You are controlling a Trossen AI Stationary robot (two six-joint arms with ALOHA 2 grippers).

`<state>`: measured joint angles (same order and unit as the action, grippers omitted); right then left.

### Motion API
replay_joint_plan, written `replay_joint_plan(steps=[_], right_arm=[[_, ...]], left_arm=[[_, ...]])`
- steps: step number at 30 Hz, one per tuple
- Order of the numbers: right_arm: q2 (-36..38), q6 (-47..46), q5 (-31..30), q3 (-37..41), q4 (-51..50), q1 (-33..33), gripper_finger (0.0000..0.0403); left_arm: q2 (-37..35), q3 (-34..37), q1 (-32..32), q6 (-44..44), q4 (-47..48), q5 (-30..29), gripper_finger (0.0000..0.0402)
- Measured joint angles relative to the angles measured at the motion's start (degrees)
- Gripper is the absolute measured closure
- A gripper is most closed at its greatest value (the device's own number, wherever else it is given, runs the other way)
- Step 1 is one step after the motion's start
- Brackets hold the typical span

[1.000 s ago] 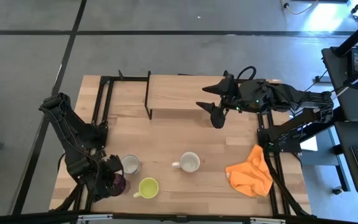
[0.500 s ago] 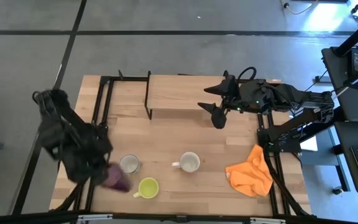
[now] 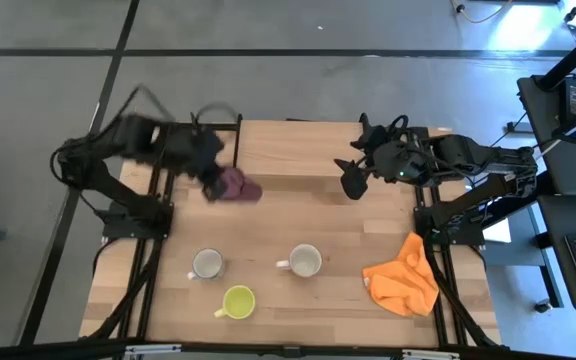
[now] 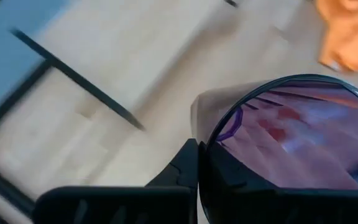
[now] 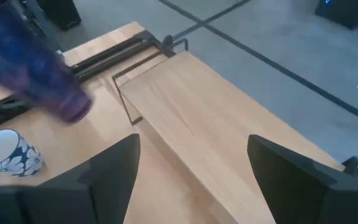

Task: Stack small to large cups/mugs on shelf
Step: Put the violet cup on the shelf

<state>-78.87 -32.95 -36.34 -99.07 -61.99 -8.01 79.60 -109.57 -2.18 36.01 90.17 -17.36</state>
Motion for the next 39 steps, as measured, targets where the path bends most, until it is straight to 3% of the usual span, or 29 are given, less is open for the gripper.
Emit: replay_joint_plan(steps=[8, 11, 17, 24, 29, 39], right_arm=[[-0.22, -4.45, -0.24, 0.00, -0.45, 0.04, 0.0104], [-0.46, -6.00, -0.22, 0.00, -0.71, 0.02, 0.0104], [-0.55, -12.39, -0.81, 0.00, -3.59, 0.02, 0.0104], [-0.55, -19.20, -3.08, 0.00, -7.13, 0.00, 0.0104], [-1.16, -19.35, -3.11, 0.01, -7.46, 0.00, 0.0104], [-2.33, -19.35, -4.47, 0.00, -7.37, 0.00, 0.0104]], left_arm=[[10.84, -14.55, 20.35, -19.46, -0.26, 6.84, 0.0401], [15.93, -18.15, 25.19, -23.63, -0.25, 11.82, 0.0401], [22.42, -18.91, 31.40, -29.33, -0.15, 15.35, 0.0401], [24.23, -18.91, 36.85, -32.72, -0.15, 15.55, 0.0401], [24.23, -18.91, 38.40, -32.14, -0.15, 20.50, 0.0401], [24.23, -18.68, 38.23, -32.25, -0.18, 17.32, 0.0401]])
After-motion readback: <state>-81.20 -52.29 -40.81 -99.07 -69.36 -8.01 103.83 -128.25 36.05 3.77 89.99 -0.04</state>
